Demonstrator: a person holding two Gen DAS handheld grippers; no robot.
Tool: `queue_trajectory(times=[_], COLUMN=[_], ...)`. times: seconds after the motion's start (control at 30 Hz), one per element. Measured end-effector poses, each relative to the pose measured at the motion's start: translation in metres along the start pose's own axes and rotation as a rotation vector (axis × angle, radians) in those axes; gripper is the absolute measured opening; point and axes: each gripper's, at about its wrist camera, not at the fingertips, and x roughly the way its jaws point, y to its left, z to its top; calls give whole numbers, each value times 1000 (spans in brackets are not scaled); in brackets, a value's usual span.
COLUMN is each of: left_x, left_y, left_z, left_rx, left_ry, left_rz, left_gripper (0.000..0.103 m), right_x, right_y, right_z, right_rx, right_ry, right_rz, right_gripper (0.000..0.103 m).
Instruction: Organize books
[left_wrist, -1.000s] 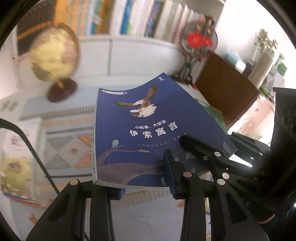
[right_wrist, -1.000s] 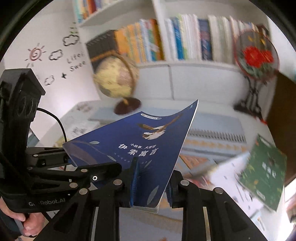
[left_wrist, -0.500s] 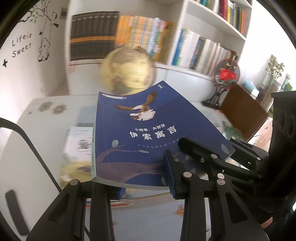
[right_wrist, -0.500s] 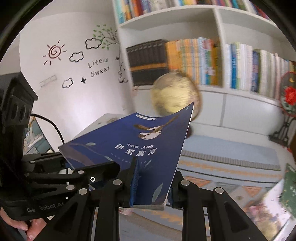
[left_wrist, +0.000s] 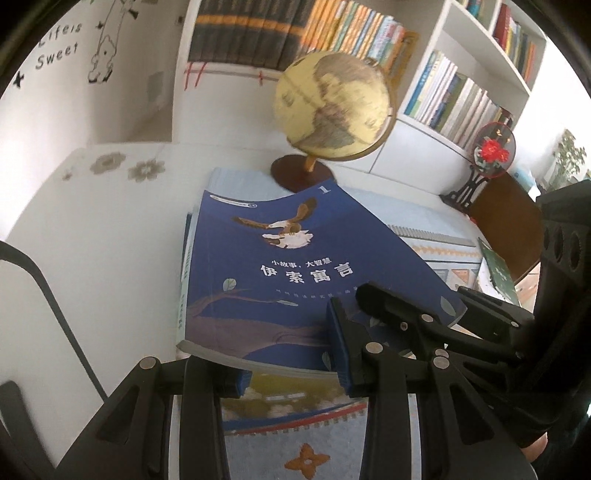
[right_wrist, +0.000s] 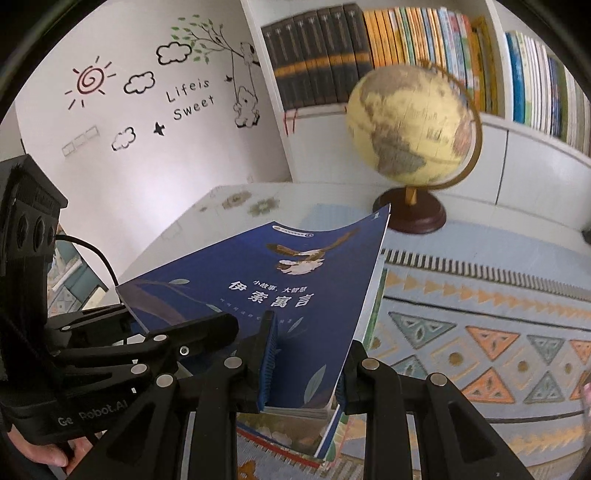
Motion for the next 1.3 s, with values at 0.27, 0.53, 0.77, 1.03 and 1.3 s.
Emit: queue_trajectory(times=[0.27,0.53,0.77,1.03,1.3], left_x=[15,20,8,-30,-71], left_y=[12,25,30,26,-65], left_z=[-19,-27,-45,-57,-73], left_rx=[-36,-97,-101,-117,-33], left_ry=[51,116,130,81,31], left_rz=[8,30,140,273,223], left_gripper=[33,40,56,67,68], right_x=[25,39,39,14,-81], right_y=[-4,-9,-11,-22,-38], right_z=[-16,-23,-31,-58,-79], right_rx=[38,73,64,54,34], right_ry=[73,140,225,293,240], right_rz=[26,67,50,34,-86], right_gripper=[26,27,46,51,54])
